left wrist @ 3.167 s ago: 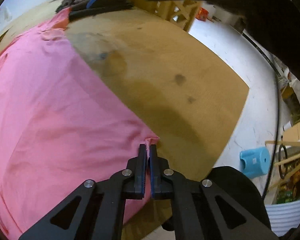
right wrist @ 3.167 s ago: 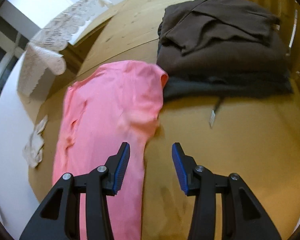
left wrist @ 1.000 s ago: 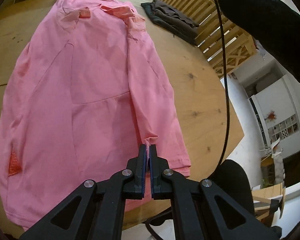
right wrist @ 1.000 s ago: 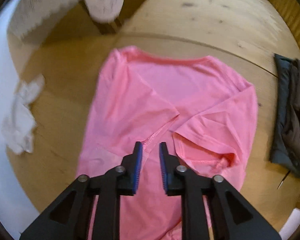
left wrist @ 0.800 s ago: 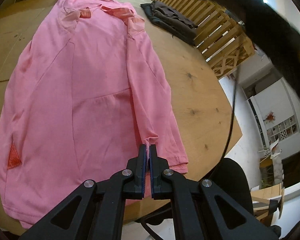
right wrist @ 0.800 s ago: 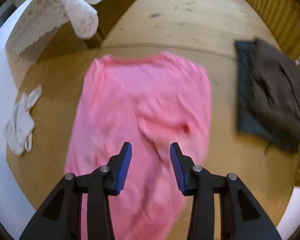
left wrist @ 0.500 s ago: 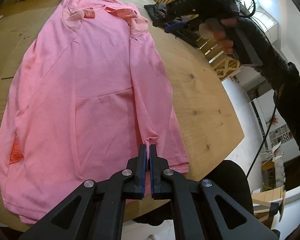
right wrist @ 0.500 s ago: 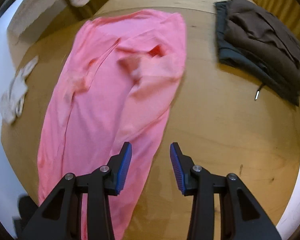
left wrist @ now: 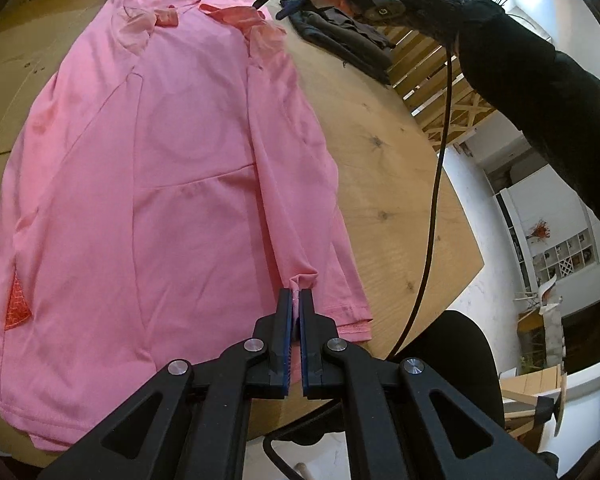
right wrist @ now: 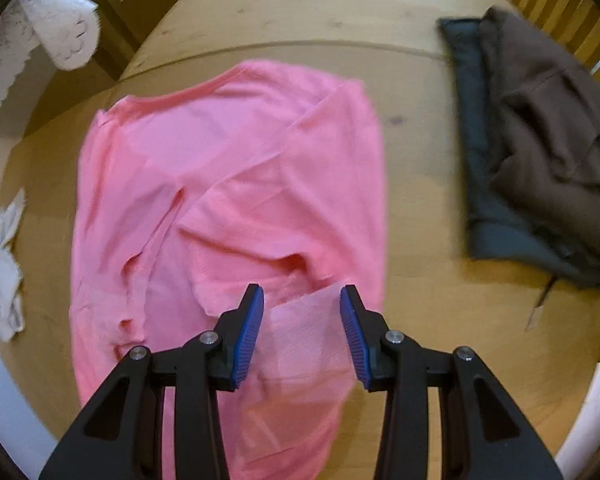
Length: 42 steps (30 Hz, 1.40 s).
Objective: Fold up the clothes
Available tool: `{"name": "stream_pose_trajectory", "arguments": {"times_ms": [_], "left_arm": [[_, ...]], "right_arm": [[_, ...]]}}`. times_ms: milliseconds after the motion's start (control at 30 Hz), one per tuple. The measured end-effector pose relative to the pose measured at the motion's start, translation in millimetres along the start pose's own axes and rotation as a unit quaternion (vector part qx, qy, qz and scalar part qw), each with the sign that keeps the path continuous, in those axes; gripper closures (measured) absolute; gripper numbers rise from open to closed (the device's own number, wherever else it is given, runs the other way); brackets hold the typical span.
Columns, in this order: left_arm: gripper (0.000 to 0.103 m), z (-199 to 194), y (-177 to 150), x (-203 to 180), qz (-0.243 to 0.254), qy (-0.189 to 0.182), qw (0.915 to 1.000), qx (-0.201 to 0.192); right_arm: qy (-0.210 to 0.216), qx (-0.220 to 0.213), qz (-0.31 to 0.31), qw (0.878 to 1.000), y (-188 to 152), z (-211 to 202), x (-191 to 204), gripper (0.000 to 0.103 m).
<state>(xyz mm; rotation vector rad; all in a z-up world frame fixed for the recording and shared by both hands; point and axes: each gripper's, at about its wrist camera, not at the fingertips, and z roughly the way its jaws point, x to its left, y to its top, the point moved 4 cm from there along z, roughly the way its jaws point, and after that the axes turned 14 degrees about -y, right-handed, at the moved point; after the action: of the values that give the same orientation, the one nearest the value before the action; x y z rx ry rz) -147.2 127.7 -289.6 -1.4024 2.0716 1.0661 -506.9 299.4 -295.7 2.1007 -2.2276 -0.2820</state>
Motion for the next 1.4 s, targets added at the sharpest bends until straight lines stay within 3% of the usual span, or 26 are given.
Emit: {"name": "stream_pose_trajectory", "arguments": {"times_ms": [67,200,267,400,433,467,500,633,733,833,867,900,1067,1233,1400], "left_arm": [[0.101,-1,0,1,0.0,-0.004,1.0,0.0],[0.101,-1,-1,2,0.0,-0.008,1.0,0.001],[0.101,-1,-1,2,0.0,-0.009,1.0,0.002],[0.101,0,-1,2,0.001,-0.009,1.0,0.003],[0.101,0,-1,1,0.002,-0.008,1.0,0.003],[0.101,0,0,1,0.003,-0.007,1.0,0.003],[0.101,0,0,0,0.004,-0.007,1.0,0.003],[0.101,2,-1,-1,0.006,-0.006,0.9999,0.005],[0.101,4,-2,-2,0.007,-0.008,0.9999,0.009],[0.101,5,-2,-3,0.007,-0.01,0.9999,0.009],[0.101,6,-2,-3,0.008,-0.01,0.9999,0.009],[0.101,6,-2,-3,0.009,-0.01,0.9999,0.01],[0.101,8,-3,-3,0.011,-0.012,0.9998,0.013],[0.101,10,-4,-2,0.012,-0.017,0.9996,0.021],[0.101,11,-3,2,0.007,-0.025,0.9994,0.023]], "right_arm": [[0.022,0.01,0.004,1.0,-4,2,5,0.064],[-0.002,-0.006,-0.033,0.999,-6,-8,22,0.063],[-0.037,-0.011,-0.058,0.998,-6,-6,25,0.064],[-0.051,-0.008,-0.07,0.996,-8,4,26,0.064],[-0.046,-0.003,-0.069,0.997,-9,7,27,0.064],[-0.04,0.002,-0.069,0.997,-9,11,27,0.073],[-0.035,-0.004,-0.069,0.997,-10,9,27,0.1],[-0.013,-0.032,-0.074,0.997,-15,-3,29,0.1],[0.034,-0.068,-0.086,0.993,-27,-29,34,0.1],[0.131,-0.016,-0.163,0.978,-54,-40,52,0.083],[0.117,-0.006,-0.167,0.979,-56,-38,48,0.073],[0.105,-0.015,-0.14,0.984,-48,-36,36,0.071],[0.063,-0.06,0.02,0.996,1,-33,-21,0.07],[-0.008,-0.057,-0.048,0.997,27,-22,9,0.069],[-0.074,-0.068,-0.141,0.985,30,-18,42,0.069]]}}
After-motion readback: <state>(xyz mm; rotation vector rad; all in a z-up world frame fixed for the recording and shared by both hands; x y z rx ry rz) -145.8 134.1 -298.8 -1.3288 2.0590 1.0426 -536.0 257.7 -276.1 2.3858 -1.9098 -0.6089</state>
